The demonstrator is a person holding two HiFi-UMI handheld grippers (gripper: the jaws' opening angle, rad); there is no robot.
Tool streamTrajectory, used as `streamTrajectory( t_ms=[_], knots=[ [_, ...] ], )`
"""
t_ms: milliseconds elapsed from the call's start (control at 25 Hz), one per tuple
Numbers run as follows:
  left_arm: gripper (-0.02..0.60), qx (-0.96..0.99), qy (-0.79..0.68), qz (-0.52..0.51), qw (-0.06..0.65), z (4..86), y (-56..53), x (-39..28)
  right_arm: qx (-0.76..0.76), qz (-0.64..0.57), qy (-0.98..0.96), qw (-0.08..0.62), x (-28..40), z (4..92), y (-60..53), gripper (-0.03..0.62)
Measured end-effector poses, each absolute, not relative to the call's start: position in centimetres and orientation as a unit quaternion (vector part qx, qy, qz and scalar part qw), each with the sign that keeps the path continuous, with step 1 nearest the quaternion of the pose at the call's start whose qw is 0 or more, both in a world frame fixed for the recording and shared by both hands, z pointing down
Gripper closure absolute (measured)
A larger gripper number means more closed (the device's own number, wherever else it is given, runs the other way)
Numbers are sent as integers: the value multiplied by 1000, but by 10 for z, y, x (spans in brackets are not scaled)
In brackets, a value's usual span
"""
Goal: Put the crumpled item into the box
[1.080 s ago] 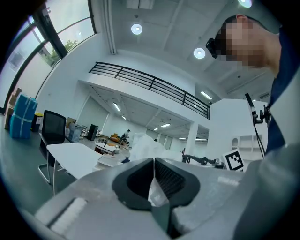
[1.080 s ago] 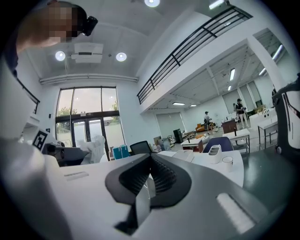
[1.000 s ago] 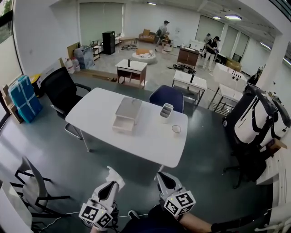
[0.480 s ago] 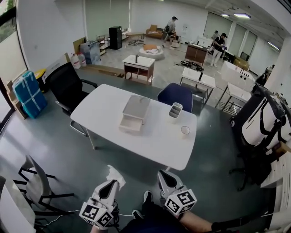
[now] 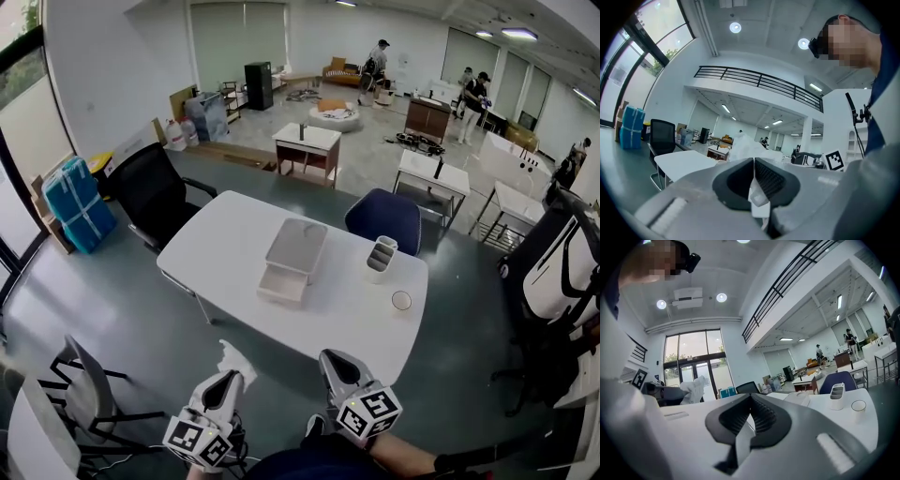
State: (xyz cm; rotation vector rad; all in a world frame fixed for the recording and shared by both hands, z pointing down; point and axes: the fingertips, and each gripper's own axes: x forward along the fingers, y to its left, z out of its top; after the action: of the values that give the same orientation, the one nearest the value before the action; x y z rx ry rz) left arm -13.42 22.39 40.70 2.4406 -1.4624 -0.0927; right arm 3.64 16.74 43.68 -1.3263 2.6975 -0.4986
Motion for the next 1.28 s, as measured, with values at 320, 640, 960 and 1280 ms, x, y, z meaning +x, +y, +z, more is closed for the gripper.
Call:
streamTrajectory(
  t_ms=[320,640,960,1280],
  knots=[
    [569,845,-515,-15,142,404,180,-118,-421,-174,889,55,45,438,118,592],
    [569,853,-502,-13,145,407,141,-102,-438,-183,879,53,64,446,86,592],
    [569,868,-471,-10,156,423,86,-107,-477,-184,858,46,68,456,49,592],
    [569,895,-421,-21,143,412,-2,-137,-528,-169,831,47,47,447,-14,592]
  ],
)
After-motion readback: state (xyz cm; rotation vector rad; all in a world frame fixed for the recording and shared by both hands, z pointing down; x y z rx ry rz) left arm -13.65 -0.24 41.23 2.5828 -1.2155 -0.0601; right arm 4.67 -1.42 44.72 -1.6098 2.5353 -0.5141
